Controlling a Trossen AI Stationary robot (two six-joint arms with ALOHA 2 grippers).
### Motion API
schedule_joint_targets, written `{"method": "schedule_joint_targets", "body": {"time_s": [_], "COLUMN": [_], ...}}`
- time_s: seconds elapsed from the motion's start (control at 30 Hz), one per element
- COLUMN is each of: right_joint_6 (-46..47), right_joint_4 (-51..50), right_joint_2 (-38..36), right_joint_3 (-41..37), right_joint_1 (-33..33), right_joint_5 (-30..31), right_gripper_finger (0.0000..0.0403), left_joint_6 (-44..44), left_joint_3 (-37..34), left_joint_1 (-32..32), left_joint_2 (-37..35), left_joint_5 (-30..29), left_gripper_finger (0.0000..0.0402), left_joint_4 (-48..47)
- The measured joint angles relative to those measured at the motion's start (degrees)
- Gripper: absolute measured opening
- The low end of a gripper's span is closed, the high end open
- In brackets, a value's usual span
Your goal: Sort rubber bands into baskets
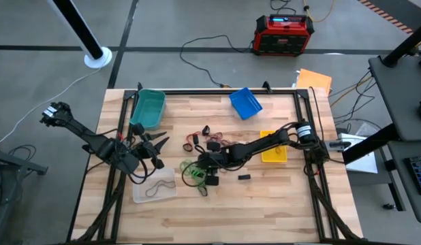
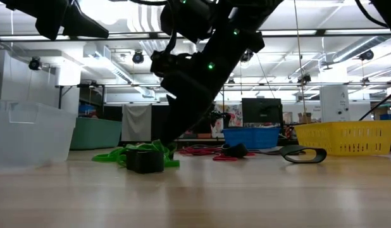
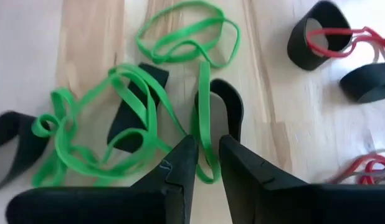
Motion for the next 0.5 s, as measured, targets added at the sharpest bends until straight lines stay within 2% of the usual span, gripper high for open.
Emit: {"method": "schedule_joint_targets", "body": {"time_s": [0.37, 0.5], "right_joint_6": [6.3, 7.7], "right_joint_4": [-6.4, -7.5], "right_joint_2": [-1.8, -2.0], "right_joint_3": [0.0, 0.0], "right_joint_1": [0.0, 0.0], "right_joint_5": [0.1, 0.1], "right_gripper_finger": [0.0064, 0.0078], "left_joint_6": [-0.4, -0.4], "left_joint_3": [0.0, 0.0], "left_joint_1": [0.0, 0.0], "left_joint_2": [0.1, 0.1], "left_joint_5": [0.0, 0.0], "left_gripper_finger": [0.0077, 0.0077], "left_joint_4": [0.0, 0.0]}}
